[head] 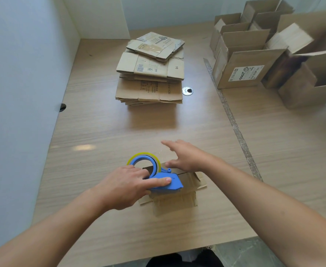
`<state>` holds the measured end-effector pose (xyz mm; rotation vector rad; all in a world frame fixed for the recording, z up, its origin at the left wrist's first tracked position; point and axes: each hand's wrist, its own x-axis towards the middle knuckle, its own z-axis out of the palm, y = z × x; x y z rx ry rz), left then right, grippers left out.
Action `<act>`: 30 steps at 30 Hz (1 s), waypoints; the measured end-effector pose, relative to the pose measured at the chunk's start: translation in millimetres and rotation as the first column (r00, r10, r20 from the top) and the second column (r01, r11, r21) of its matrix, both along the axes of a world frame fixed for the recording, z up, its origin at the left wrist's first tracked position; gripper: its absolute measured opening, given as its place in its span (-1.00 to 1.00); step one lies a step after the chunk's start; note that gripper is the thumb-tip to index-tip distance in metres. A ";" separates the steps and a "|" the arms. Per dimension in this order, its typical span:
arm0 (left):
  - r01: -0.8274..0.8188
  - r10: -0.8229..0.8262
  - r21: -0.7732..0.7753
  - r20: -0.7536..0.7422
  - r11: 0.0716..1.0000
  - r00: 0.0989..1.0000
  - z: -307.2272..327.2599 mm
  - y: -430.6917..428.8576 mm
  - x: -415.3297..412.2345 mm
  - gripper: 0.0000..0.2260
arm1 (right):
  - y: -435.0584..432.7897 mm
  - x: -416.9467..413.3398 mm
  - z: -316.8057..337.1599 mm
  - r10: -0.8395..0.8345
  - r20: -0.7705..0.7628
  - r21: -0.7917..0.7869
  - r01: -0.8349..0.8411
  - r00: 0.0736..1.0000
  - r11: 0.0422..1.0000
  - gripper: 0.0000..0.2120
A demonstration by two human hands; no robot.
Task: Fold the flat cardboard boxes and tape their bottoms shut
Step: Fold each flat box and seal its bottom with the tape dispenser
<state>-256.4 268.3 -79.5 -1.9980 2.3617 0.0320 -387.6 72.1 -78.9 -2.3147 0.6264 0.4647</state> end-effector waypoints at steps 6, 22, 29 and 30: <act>-0.023 0.023 0.017 -0.020 1.000 1.000 -2.5 -0.3 0.9 -0.30 | -0.4 15.5 -10.7 0.134 0.093 -0.081 -0.127 0.987 0.989 -0.77; -0.091 0.094 0.049 -0.052 0.995 0.994 -4.3 -2.8 0.8 -0.26 | 8.0 -23.1 24.1 0.169 0.193 -0.110 -0.150 0.967 0.983 -0.79; -0.091 0.098 0.093 -0.073 0.992 0.993 -2.6 -4.0 0.3 -0.24 | -1.0 -43.1 16.4 0.093 0.229 -0.021 -0.091 0.969 0.996 -0.82; -0.098 0.107 0.092 -0.090 0.991 0.990 -3.8 -3.5 0.5 -0.21 | -2.5 -44.1 14.5 0.080 0.209 -0.014 -0.079 0.975 0.997 -0.82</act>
